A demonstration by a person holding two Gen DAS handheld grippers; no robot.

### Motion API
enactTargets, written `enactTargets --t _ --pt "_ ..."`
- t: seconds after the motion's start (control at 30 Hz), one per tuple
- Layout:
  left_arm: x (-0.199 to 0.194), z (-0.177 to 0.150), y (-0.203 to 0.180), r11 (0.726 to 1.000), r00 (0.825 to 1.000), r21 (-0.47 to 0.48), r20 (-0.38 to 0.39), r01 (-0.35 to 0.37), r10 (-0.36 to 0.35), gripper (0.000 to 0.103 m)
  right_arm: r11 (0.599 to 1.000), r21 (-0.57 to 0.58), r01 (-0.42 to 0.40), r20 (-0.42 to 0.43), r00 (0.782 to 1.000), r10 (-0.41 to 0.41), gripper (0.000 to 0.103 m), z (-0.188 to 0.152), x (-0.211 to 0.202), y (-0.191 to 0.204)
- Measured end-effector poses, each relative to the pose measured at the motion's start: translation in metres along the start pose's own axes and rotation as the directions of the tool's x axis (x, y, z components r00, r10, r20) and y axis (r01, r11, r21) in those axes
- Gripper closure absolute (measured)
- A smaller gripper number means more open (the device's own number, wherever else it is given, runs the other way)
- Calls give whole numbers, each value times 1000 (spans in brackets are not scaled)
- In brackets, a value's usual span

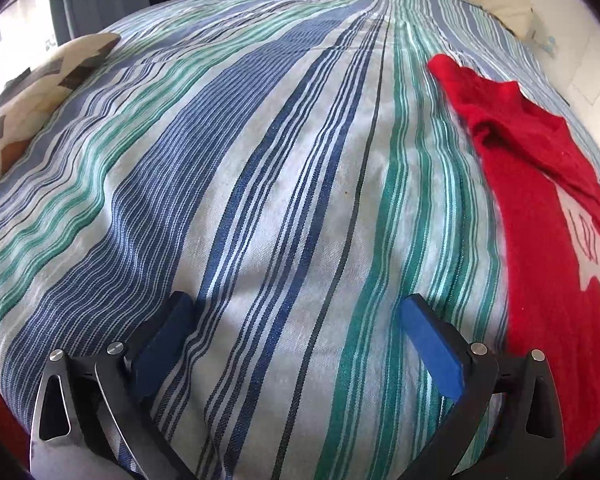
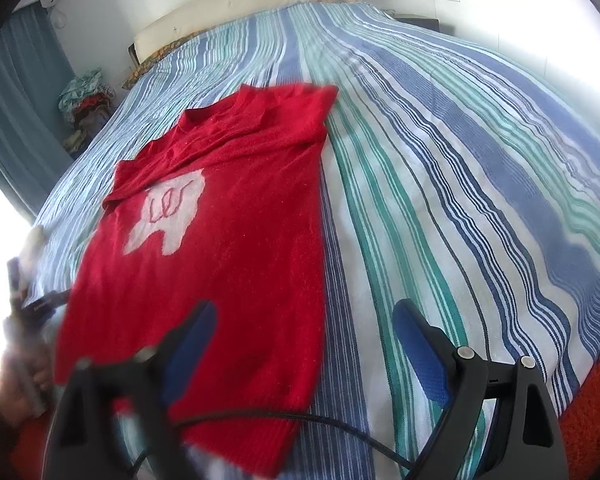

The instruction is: Fold small clothes

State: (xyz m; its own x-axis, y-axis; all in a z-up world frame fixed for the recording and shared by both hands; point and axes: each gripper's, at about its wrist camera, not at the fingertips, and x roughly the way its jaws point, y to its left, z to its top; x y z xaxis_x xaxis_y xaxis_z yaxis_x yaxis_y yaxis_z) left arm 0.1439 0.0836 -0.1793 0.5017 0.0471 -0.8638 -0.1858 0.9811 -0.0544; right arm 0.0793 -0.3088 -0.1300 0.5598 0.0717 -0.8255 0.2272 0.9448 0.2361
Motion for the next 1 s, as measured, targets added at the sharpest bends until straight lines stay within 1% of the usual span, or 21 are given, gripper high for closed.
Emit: enactTargets --t 0.13,0.27,0.6,1.0 --pt "1 -1 0 1000 1000 0 10 -2 2 0 998 64 -8 -12 1000 9 14 1 4 -11" --pt "1 -3 0 1000 1000 8 19 -11 11 0 995 96 -17 -11 1000 18 14 0 4 -17" --pt "-1 -6 -4 999 999 21 24 -26 26 0 995 92 -39 9 999 38 14 1 -4 -14" --pt "-1 -6 -5 999 999 22 28 -33 33 0 996 81 -37 13 999 36 14 1 -6 -11"
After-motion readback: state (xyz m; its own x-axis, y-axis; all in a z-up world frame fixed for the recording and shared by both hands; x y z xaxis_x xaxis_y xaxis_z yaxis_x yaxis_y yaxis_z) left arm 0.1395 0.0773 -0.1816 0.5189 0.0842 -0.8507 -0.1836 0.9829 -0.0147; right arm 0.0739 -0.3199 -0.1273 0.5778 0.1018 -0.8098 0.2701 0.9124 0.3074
